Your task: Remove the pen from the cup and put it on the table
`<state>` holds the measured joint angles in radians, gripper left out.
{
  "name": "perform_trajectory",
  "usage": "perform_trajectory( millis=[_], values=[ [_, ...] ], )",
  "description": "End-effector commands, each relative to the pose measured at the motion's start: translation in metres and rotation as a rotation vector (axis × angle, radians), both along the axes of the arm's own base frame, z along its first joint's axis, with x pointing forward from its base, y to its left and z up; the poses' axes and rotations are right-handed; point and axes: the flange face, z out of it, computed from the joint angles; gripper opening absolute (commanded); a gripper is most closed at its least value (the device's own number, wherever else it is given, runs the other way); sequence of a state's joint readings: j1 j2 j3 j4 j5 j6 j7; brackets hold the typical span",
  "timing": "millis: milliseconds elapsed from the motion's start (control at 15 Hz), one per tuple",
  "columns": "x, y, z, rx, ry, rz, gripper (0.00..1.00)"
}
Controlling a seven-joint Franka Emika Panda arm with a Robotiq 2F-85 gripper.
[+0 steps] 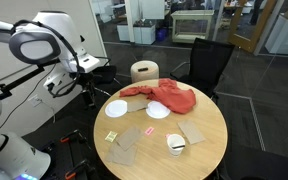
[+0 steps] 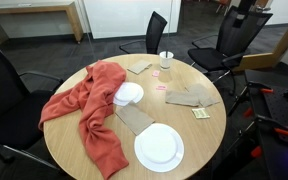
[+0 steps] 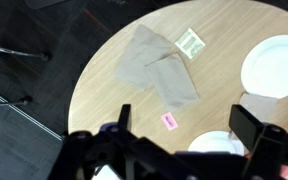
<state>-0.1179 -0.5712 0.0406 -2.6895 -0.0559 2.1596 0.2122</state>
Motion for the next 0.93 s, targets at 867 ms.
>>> perform_trajectory(
  millis=[867],
  values=[
    [0.129,-0.118,-0.033,-0.175,-0.287,-0.478,1.0]
  ],
)
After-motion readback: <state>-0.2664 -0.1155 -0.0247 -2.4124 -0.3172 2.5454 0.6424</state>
